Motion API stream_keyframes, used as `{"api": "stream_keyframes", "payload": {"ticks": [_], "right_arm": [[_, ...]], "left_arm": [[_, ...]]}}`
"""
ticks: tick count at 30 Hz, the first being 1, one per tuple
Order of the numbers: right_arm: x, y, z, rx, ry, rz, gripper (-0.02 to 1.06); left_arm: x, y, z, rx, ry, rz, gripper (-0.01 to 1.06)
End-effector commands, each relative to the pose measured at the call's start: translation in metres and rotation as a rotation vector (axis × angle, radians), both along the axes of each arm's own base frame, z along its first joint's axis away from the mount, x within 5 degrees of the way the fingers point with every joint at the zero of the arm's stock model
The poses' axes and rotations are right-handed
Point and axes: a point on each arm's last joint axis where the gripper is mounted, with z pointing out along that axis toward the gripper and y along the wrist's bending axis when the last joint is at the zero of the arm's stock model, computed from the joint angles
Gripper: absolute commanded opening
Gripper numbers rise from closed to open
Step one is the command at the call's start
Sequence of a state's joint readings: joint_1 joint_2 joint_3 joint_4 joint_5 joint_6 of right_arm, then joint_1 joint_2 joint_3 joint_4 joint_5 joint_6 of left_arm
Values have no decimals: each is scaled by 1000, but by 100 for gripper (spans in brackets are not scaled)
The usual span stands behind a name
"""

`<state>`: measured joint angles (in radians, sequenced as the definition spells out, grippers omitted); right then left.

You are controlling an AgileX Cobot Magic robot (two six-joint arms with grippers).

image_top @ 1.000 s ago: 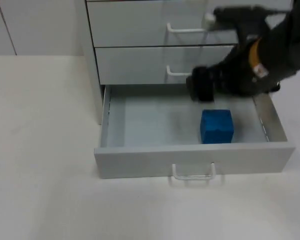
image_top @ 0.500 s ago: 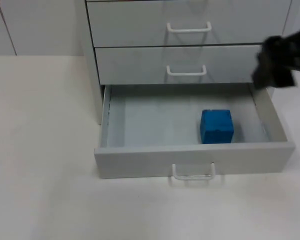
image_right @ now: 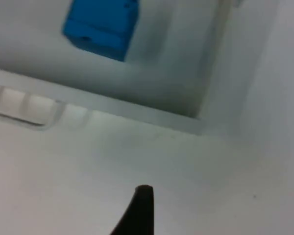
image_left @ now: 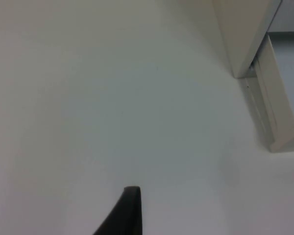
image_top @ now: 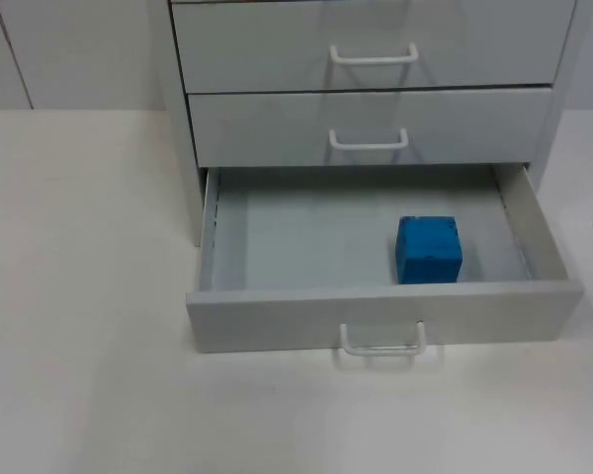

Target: Open the drawer with the left hand, place the block into the drawer with the right hand, then close the drawer with the left hand.

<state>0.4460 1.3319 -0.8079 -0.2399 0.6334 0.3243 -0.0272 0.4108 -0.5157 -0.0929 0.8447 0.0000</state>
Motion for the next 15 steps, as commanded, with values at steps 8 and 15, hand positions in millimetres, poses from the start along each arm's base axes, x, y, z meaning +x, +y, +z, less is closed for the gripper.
{"api": "stream_keyframes", "payload": {"ticks": [8,15], "right_arm": [[12,-70,-1,130,87,-191,82],[5,-106,8,126,73,-313,80]], "left_arm": [[0,0,0,-3,-15,6,105],[0,0,0,-7,-15,5,105]]}}
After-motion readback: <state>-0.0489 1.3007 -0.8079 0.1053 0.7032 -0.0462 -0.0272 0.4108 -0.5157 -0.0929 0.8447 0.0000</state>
